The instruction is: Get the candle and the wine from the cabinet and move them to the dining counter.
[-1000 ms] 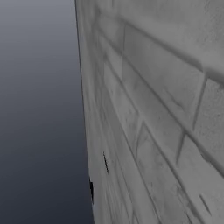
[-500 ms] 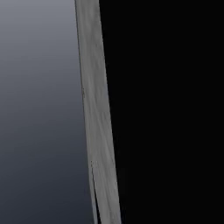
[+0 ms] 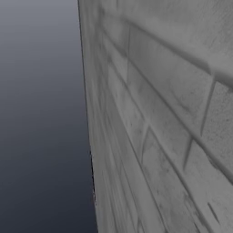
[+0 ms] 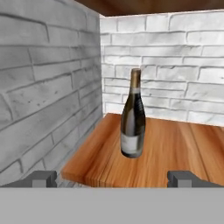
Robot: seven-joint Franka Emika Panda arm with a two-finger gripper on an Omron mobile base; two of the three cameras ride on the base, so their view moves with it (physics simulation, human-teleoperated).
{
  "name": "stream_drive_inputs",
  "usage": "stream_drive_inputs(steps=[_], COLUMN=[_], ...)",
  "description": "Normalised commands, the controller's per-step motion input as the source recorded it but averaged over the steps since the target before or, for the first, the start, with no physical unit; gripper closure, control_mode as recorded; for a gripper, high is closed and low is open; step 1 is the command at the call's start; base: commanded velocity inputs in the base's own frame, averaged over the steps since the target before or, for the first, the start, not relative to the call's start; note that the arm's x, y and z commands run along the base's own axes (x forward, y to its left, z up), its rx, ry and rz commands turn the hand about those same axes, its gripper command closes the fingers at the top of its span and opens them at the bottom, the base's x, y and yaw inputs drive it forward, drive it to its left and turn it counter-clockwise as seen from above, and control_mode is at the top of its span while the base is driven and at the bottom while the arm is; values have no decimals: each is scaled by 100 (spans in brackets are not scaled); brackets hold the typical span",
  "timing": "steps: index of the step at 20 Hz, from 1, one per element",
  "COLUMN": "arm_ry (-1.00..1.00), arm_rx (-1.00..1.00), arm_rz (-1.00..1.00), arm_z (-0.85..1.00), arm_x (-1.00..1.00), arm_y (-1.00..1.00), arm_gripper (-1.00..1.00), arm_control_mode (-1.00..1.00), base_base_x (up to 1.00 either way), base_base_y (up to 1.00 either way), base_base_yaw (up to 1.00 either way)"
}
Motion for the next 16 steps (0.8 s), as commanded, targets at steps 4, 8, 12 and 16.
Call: stream_drive_inputs(steps=[4,8,12,16], arm_ry=[2,3,4,2], arm_rx=[0,0,0,0], arm_rz=[0,0,0,0], arm_z=[0,0,0,0], arm_x=[28,25,27,36], arm_y=[0,0,0,2], arm_gripper=[-100,-100,-100,-100], arm_control_mode=[-100,-100,-100,-100], base_base_x=[0,0,0,0], base_base_y=[0,0,0,0], base_base_yaw=[0,0,0,0])
